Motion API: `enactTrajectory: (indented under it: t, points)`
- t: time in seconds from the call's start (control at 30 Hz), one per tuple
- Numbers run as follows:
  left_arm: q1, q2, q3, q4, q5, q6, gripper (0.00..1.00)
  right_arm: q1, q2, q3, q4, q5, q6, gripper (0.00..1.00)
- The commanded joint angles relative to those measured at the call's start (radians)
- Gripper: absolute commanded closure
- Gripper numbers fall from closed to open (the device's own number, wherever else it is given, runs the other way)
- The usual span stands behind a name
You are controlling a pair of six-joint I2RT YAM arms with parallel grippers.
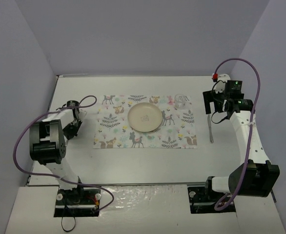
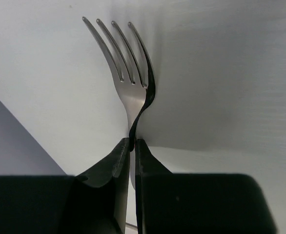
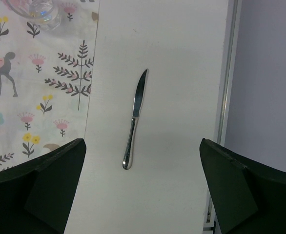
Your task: Set the dinner table for one person
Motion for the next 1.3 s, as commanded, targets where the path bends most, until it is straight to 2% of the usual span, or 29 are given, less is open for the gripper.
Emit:
enactTrajectory:
  t: [0.0, 0.23, 0.4, 0.5, 0.6, 0.67, 0.77, 0.93, 1.17, 1.27]
  points:
    - [-0.045, -0.159, 0.106, -0.126, 0.142, -0.016, 1.00, -0.009, -0.023, -0.027, 0.067, -0.009, -0.002, 0.00]
    - [-0.195, -0.277, 0.398, -0.348, 0.220, -0.026, 1.00, -0.021, -0.032, -0.046, 0.087, -0.004, -0.004, 0.00]
    - [-0.295, -0.171, 0.576, -0.453, 0.244, -0.073, 1.00, -0.025, -0.035, -0.052, 0.093, -0.006, -0.004, 0.00]
    - [-0.337, -0.101, 0.611, -0.428, 0.222, -0.100, 1.00, -0.025, -0.034, -0.049, 0.093, 0.001, 0.000, 0.00]
    - [-0.339, -0.019, 0.663, -0.412, 0.247, -0.193, 1.00, -0.027, -0.035, -0.050, 0.096, 0.004, 0.005, 0.00]
    - [-0.333, 0.035, 0.687, -0.381, 0.258, -0.353, 1.00, -0.027, -0.030, -0.052, 0.101, 0.000, 0.011, 0.00]
    - [-0.362, 0.089, 0.658, -0.339, 0.233, -0.494, 1.00, -0.027, -0.011, -0.051, 0.104, -0.010, 0.024, 0.00]
    - [-0.416, 0.154, 0.664, -0.311, 0.223, -0.616, 1.00, -0.027, 0.035, -0.047, 0.104, -0.002, 0.039, 0.00]
    - [-0.460, 0.198, 0.674, -0.212, 0.384, -0.753, 1.00, -0.027, 0.071, -0.063, 0.105, 0.047, 0.037, 0.00]
    - [-0.467, 0.235, 0.673, -0.197, 0.390, -0.791, 1.00, -0.026, 0.079, -0.071, 0.107, 0.052, 0.034, 0.00]
